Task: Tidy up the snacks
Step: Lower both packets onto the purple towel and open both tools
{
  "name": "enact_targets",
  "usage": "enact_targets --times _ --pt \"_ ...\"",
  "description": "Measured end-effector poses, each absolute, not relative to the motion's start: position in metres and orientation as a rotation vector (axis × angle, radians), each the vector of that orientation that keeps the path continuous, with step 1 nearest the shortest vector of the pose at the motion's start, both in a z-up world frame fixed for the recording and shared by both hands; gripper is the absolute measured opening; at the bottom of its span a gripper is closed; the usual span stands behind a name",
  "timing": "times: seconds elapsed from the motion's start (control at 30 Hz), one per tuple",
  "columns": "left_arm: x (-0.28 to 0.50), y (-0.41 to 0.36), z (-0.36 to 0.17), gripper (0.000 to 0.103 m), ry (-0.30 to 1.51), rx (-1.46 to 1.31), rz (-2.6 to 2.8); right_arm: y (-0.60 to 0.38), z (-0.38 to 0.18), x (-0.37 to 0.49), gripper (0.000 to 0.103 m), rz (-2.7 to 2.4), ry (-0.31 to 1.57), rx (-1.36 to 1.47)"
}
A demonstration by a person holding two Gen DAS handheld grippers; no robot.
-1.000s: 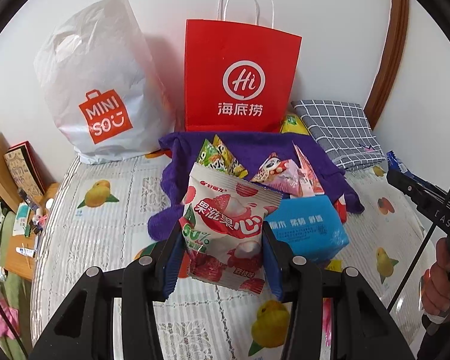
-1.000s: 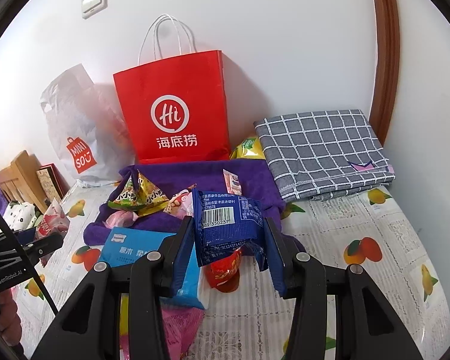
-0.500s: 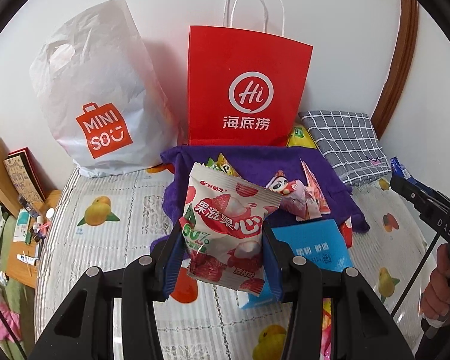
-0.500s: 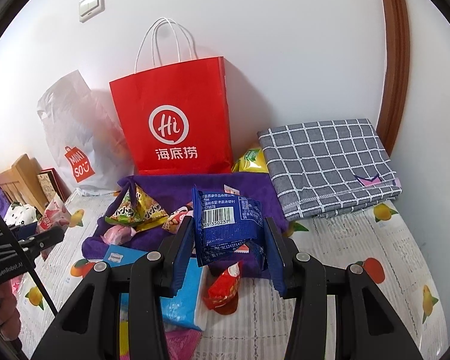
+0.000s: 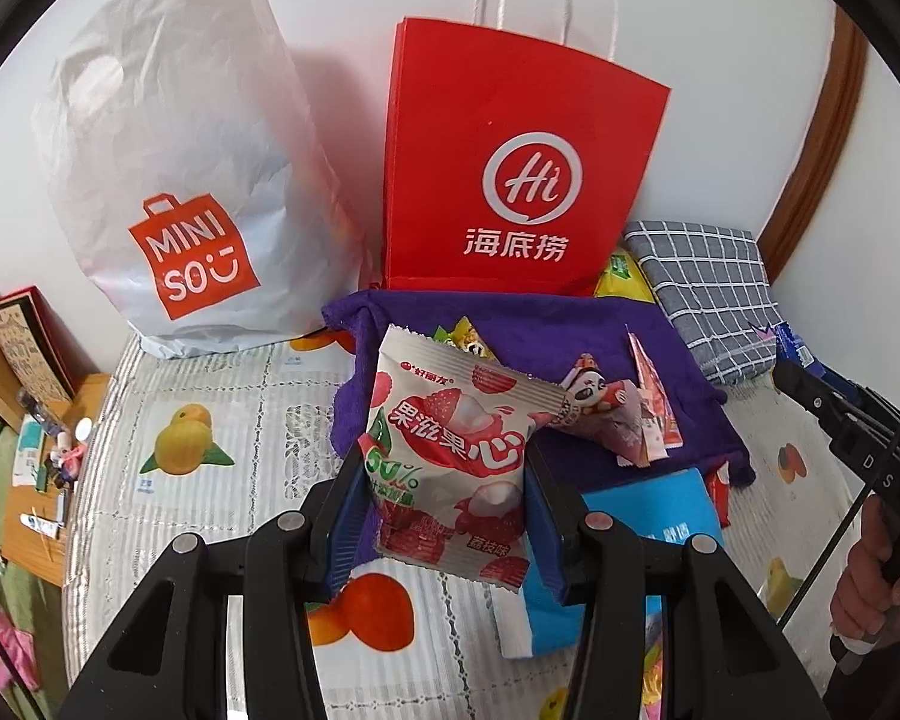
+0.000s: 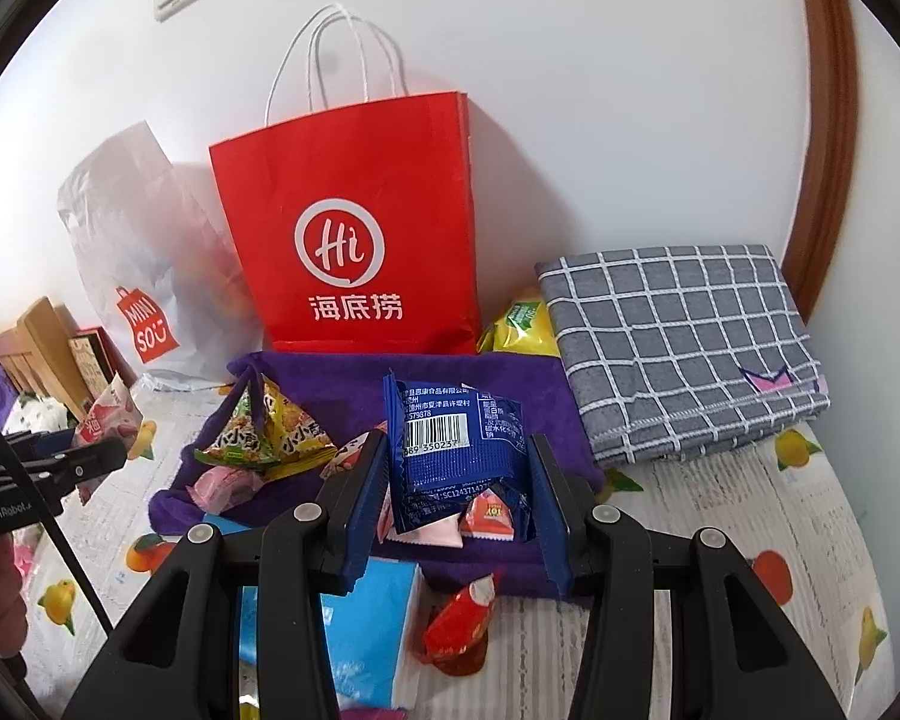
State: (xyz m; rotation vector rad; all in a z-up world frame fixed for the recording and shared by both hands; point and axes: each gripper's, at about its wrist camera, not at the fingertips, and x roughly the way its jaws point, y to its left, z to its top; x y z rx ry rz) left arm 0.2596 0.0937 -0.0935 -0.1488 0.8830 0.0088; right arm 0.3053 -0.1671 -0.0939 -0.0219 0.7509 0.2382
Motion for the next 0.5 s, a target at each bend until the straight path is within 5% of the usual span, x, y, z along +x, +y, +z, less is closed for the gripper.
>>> enact_targets --times 0.5 --pt "0.294 0.089 -0.104 0.045 0.912 -0.172 -0.018 -0.146 -0.107 0.355 0.045 0.286 0.796 -0.057"
